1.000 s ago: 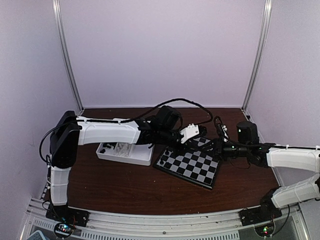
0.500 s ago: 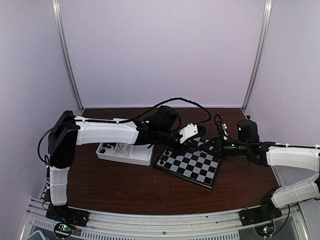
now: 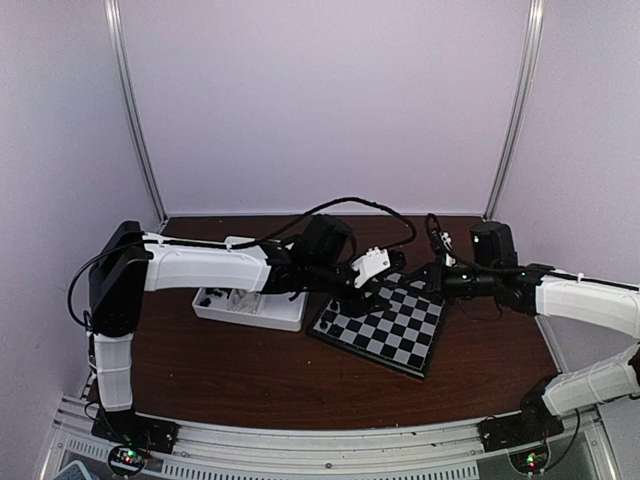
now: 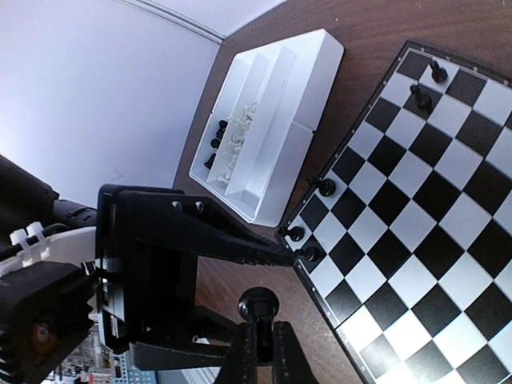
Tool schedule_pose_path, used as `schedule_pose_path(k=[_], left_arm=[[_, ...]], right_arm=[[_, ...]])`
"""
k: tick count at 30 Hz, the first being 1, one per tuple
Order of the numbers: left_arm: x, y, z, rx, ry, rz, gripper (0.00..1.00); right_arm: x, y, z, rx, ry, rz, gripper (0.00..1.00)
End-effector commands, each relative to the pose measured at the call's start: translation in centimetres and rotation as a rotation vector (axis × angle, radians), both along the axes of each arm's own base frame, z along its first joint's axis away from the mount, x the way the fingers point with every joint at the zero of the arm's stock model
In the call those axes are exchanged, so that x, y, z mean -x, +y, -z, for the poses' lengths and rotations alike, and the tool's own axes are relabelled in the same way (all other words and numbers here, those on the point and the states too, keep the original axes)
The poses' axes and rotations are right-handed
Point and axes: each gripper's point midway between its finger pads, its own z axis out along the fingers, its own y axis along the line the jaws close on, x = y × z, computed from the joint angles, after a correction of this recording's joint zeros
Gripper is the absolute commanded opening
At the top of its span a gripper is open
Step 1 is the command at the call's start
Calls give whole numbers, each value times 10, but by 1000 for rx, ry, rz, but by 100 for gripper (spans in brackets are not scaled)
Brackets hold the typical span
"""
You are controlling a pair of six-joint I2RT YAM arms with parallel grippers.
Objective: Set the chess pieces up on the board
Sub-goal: Place the chess piece on the chessboard.
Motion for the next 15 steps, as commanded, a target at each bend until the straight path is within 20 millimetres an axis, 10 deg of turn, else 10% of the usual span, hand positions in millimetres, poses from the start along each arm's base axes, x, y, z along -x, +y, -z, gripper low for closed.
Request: schedule_pose_path(k=[1, 15], left_arm=[[-10, 17, -38, 71, -35, -85, 59], [-68, 163, -53, 72, 120, -641, 74]], right_arm=[[-6, -16, 12, 223, -36, -8, 0], [-11, 9, 12, 540, -108, -132, 0]])
